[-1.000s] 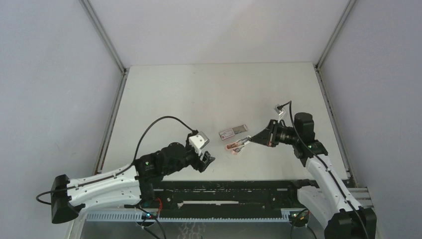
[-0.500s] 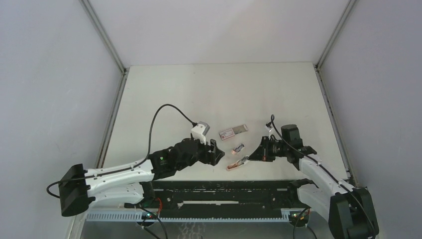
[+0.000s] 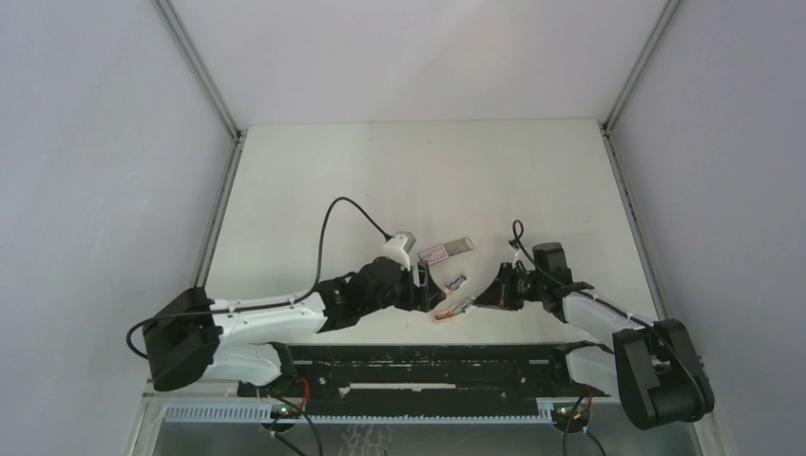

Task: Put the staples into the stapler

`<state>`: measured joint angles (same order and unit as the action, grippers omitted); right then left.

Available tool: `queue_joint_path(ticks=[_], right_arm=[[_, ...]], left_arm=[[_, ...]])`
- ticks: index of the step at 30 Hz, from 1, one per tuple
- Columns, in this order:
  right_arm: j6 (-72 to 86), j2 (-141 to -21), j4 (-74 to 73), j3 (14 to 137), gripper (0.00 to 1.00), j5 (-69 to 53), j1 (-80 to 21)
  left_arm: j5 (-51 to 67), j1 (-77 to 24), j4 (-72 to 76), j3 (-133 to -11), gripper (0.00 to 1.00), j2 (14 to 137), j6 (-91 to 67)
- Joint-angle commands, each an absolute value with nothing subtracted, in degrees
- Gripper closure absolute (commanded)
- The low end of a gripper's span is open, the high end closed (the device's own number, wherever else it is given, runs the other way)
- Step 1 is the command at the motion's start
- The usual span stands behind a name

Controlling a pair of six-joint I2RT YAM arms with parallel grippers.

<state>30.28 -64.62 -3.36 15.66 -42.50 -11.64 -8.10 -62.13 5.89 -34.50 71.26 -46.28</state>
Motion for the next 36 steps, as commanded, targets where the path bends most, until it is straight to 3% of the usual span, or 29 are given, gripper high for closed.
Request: queue_joint_path(ticks=[1,11,19,25,28,31,36], right_arm=[[31.41,-67.74,2.54,16.17,1.0,-38.58,-11.18],[34.83,-71.19,4.19,15.96,0.99,-33.94,-10.63],[36.12,-69.46,2.91,16.11,0.64,-31.99,-10.42],[37.06,-62.22,-0.4,15.98,0.53,-28.42,-9.31],[36.77,-59.35,-2.34,15.78,0.54,-26.7,-8.61],[36.28,-58.95,-3.04,15.71,0.62,-26.07,-8.23],[37.03,-61.3,-0.64,14.89,0.8,-26.94,-8.09]], left_arm=[[-5.11,-60.26,12.32,-37.26,0.24,75.41,-50.67],[-5.82,-58.77,16.61,-38.78,0.24,83.1,-51.86],[-5.37,-58.65,17.4,-38.25,0.22,81.48,-50.37],[-5.28,-58.64,17.44,-37.09,0.22,80.64,-50.38],[-5.7,-58.62,17.41,-37.06,0.22,80.12,-49.92],[-5.27,-58.58,17.36,-37.64,0.22,80.3,-49.22],[-4.26,-58.62,16.28,-38.85,0.22,81.79,-48.32]])
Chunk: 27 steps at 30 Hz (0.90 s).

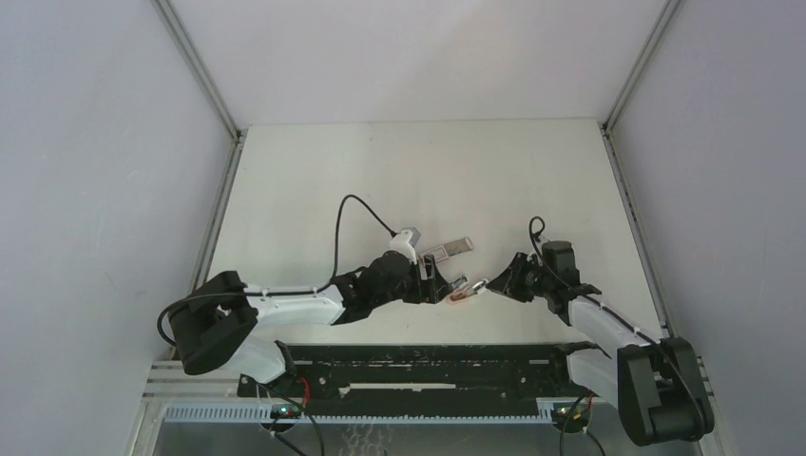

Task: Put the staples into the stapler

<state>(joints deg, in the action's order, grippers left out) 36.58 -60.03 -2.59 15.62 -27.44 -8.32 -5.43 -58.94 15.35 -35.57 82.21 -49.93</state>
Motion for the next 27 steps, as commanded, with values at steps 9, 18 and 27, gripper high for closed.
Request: queue_joint_path(ticks=[9,18,27], right_arm=[[37.33,-64.16,0.23,15.5,1.0,-26.53,-8.9],[36.8,-59.48,-2.91,15.5,1.0,-25.13,-9.93],[36.51,-52.41,-7.49,16.72,0.91,-23.76,-9.83]], left_arm=[[-2.73,-58.62,17.63,-38.65,0.25,84.29,-49.48],[-1.52,-57.7,19.21,-40.48,0.3,88.28,-48.69],[-0.67,-56.32,19.69,-41.76,0.62,89.99,-47.94]])
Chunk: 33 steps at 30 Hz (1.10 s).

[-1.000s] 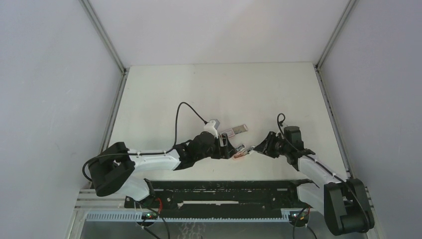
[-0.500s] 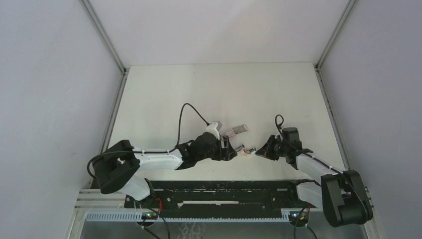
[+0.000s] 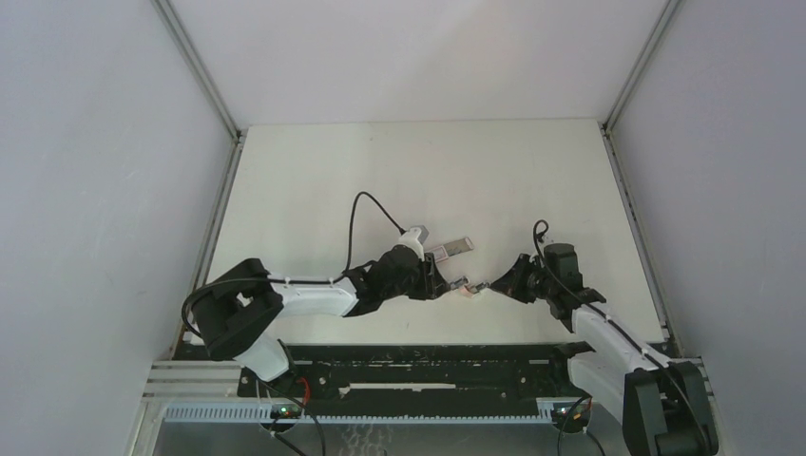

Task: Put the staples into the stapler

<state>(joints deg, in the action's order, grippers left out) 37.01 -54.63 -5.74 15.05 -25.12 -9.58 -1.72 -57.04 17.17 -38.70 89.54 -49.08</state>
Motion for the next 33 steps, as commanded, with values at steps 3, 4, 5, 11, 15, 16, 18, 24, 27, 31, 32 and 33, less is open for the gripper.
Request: queue_joint_path(ticks=[3,4,5,11,15,16,18,24,27,31,32,33], right_arm=[[36.06,-51.55,-8.64,17.13,0.91,-23.26,-9.76],[35.88,-51.39,-9.02,17.24,0.91,-23.14,-9.77],[35.72,-51.21,-9.27,17.34,0.9,-23.11,-9.76],[32.99,-50.68,-9.46,18.88,0.86,-23.02,-9.76],[31.01,-50.43,-8.36,20.48,0.73,-22.83,-9.91],[30.53,-50.56,-7.92,20.93,0.7,-22.51,-9.93],[29.64,-51.51,-6.92,22.07,0.63,-22.15,-9.93],[26.28,-60.41,-3.86,29.04,0.52,-23.33,-10.33],[24.68,-66.99,-3.09,33.6,0.49,-24.19,-11.12],[23.26,-76.07,-2.72,39.36,0.48,-23.76,-13.01],[22.73,-77.85,-2.72,40.63,0.48,-23.75,-13.9],[22.09,-79.34,-2.79,41.97,0.48,-23.52,-14.69]], left_arm=[[-0.3,-56.01,19.2,-42.12,0.65,90.02,-47.68],[-0.3,-55.92,18.79,-42.37,0.66,89.96,-47.5],[-0.35,-55.75,18.4,-42.61,0.66,89.92,-47.28],[-1.95,-55.05,13.99,-44.81,0.54,89.11,-43.91],[-5.86,-54.61,10.23,-45.59,0.3,85.76,-40.74],[-6.75,-54.52,9.46,-45.61,0.28,84.88,-40.08],[-8.51,-54.26,7.97,-45.54,0.25,83.04,-39.64],[-7.29,-52.2,9.71,-42.68,0.22,81.83,-44.63],[-4.83,-50.2,13.27,-41.0,0.21,83.51,-47.65],[-3.66,-48.49,16.2,-40.37,0.21,86.14,-48.89],[-3.24,-48.11,16.36,-40.61,0.21,87.18,-48.8],[-2.77,-47.67,16.66,-40.89,0.21,87.6,-48.67]])
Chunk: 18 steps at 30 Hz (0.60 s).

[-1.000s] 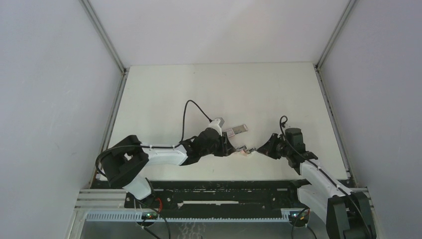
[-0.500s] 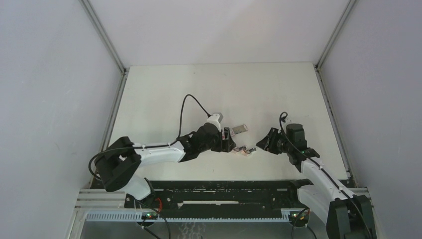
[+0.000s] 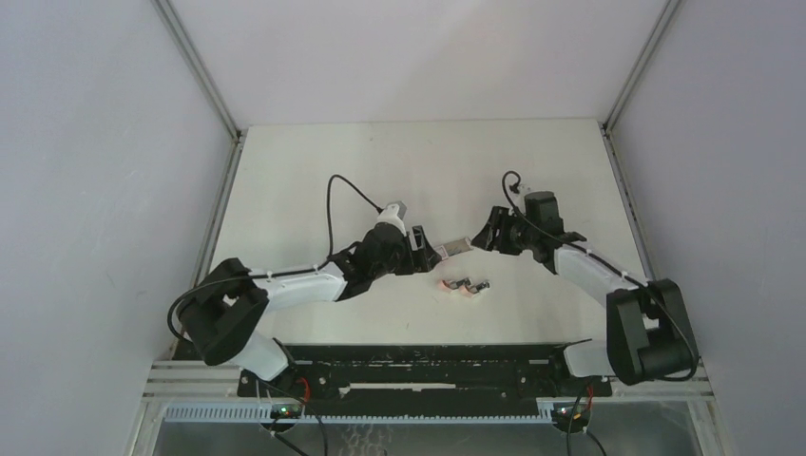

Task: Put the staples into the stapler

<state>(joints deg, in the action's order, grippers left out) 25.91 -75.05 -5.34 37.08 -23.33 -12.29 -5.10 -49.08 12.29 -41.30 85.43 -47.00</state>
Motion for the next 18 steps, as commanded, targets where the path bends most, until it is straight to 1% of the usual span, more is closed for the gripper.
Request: queue_joint_path(ticks=[1,4,8,18], right_arm=[[21.28,-80.77,-2.84,43.18,0.48,-23.1,-15.47],[19.51,-84.36,-4.16,46.77,0.5,-20.89,-17.78],[19.25,-87.2,-4.41,49.04,0.51,-19.37,-18.76],[19.24,-89.59,-5.54,51.61,0.5,-17.9,-18.72]], left_arm=[[-2.53,-47.32,17.14,-41.03,0.21,88.32,-48.5],[-2.46,-46.28,17.67,-41.59,0.24,89.84,-47.52],[-0.75,-43.93,18.41,-42.7,0.31,92.73,-47.02],[2.7,-41.98,19.79,-45.8,0.32,98.58,-46.38]])
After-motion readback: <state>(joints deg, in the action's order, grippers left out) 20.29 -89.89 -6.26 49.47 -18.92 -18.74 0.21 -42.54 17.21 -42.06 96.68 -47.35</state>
